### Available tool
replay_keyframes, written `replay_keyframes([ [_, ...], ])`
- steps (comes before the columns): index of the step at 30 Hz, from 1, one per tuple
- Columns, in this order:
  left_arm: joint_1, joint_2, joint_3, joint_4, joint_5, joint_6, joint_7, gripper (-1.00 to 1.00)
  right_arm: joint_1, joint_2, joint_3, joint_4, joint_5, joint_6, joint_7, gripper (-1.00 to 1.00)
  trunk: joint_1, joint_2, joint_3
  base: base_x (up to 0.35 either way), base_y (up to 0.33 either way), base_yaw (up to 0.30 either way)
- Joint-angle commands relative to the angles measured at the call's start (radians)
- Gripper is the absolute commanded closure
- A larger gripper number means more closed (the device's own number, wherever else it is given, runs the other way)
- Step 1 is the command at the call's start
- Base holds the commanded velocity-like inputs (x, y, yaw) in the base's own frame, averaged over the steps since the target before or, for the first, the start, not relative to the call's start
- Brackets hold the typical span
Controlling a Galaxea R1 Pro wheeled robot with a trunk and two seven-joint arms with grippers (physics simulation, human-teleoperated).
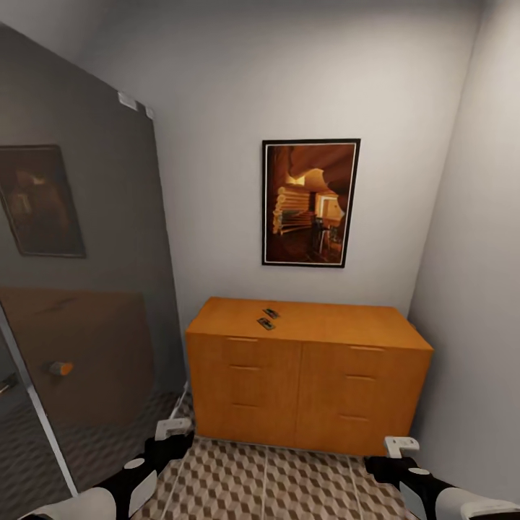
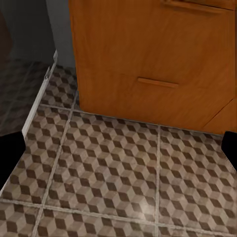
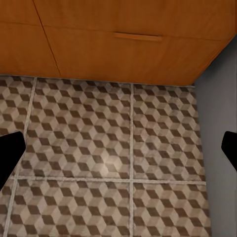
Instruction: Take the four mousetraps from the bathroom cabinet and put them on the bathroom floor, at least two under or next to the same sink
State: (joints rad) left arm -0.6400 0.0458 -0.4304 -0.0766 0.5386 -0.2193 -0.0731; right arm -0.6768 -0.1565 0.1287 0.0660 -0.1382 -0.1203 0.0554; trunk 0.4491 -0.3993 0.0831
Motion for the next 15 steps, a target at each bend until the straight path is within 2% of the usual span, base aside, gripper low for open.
replay_keyframes([
  [1, -0.001, 0.0, -0.007, 0.001, 0.011, -0.003, -0.005, -1.0, -0.001, 0.0, 0.008, 0.005, -0.011, -0.007, 0.006, -1.0, 0.001, -0.001, 0.0, 0.26, -0.168, 0.0],
  [6, -0.001, 0.0, -0.006, 0.001, 0.012, -0.005, -0.006, -1.0, -0.001, 0.0, 0.008, 0.005, -0.011, -0.007, 0.006, -1.0, 0.001, -0.001, 0.0, 0.118, -0.078, 0.0],
  [15, -0.001, 0.0, -0.007, 0.001, 0.012, -0.006, -0.006, -1.0, -0.001, 0.0, 0.008, 0.004, -0.009, -0.008, 0.006, -1.0, 0.001, -0.001, 0.0, 0.028, -0.018, 0.0],
])
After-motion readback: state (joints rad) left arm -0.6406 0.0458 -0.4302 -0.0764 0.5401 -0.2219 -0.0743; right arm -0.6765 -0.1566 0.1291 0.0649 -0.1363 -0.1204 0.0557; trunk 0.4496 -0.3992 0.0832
